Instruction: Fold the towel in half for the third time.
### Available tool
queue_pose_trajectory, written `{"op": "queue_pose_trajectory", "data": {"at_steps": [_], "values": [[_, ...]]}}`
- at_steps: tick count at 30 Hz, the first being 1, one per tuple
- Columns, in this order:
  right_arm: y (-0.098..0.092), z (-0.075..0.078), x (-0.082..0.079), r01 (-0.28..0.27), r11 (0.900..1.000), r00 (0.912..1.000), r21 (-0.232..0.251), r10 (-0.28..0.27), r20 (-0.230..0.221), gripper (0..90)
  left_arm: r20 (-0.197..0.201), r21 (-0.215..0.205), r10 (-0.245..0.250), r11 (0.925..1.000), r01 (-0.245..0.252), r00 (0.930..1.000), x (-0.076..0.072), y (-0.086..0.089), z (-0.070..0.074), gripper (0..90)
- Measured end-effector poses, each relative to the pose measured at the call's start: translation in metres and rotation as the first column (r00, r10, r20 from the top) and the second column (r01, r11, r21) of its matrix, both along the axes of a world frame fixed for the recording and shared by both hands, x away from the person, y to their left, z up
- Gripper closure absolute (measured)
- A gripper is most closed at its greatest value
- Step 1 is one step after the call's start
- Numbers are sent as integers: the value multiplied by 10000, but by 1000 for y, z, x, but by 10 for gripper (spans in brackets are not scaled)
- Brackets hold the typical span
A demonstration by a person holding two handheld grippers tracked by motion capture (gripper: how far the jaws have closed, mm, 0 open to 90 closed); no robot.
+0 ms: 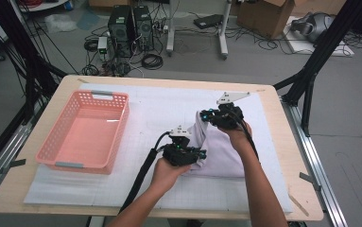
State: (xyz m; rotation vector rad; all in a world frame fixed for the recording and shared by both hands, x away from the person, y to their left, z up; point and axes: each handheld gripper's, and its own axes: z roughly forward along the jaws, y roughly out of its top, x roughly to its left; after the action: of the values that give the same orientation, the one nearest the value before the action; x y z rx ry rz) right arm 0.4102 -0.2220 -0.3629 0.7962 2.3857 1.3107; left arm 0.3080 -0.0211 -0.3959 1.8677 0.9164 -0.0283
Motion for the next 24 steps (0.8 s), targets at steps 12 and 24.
{"op": "queue_pose_trajectory", "data": {"at_steps": [12, 24], "values": [[-46, -20, 1, 739, 9973, 9966, 36, -737, -369, 841, 999, -359, 495, 9983, -461, 9938, -11, 9, 14, 507], [-70, -32, -8, 1390, 9900, 9895, -226, -1398, -360, 841, 2024, 14, 1383, 9899, -1415, 9695, -9, 66, 5, 454]]}}
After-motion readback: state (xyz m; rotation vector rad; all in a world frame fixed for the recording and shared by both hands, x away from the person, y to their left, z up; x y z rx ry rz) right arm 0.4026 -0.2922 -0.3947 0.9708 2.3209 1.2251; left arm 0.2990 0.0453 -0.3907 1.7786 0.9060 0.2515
